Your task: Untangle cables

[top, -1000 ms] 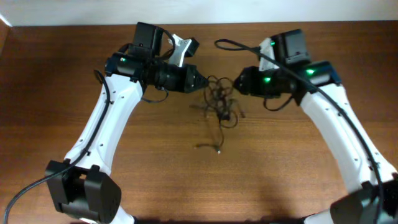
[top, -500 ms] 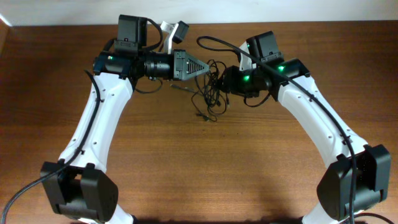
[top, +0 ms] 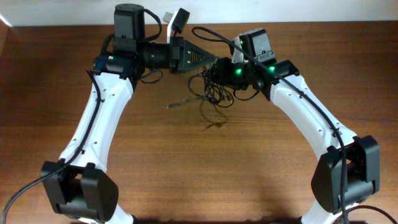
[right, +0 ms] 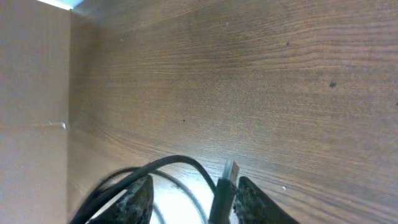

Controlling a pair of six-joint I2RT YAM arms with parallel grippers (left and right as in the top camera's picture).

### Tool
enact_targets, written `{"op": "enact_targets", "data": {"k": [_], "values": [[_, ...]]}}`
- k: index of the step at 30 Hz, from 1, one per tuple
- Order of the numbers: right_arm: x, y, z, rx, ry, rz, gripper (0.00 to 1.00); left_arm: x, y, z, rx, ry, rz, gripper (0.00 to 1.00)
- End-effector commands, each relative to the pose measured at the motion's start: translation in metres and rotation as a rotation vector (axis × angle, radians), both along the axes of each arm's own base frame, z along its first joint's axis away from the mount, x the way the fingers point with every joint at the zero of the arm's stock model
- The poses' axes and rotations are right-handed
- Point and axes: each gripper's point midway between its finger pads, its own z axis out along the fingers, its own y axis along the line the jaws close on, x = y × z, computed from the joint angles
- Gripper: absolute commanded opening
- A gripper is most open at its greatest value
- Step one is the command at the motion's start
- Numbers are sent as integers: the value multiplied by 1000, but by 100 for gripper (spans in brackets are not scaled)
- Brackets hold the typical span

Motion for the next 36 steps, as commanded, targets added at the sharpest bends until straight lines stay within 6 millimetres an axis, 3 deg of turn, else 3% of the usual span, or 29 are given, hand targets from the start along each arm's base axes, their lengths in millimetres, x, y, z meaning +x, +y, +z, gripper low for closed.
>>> {"op": "enact_targets", "data": {"k": [1,6,8,10,12,14,19,23,26,30,33,35,36], "values": [[1,2,-3,1,12,-3,27,-4,-2,21,-48,-45,-49,0],[-4,-24,26,94,5,53,27,17,1,2,40,-137,75,0],[-12,-43,21,50,36,53,31,29,8,-25,157,-117,171,0],[-21,-59,9,-3,87,49,33,34,23,-69,367,-38,280,0],[-27,-59,11,-3,78,89,42,30,30,-93,499,-45,300,0],[-33,-43,26,61,30,183,47,24,22,-96,518,-57,274,0],[-32,-24,32,56,-8,198,51,17,8,-84,436,-52,220,0],[-30,-23,19,5,37,133,50,17,1,-57,289,-40,184,0],[-31,-18,-3,-34,99,104,50,17,1,-35,180,-28,147,0],[-13,-47,-27,-193,104,-59,47,12,4,-24,124,-12,109,0],[-6,-61,-38,-268,89,-109,35,10,11,-1,23,-12,58,0],[-2,-71,-46,-320,88,-146,8,9,19,26,-58,-56,-1,0],[-2,-73,-47,-326,87,-151,4,11,25,36,-74,-88,-2,0]]}}
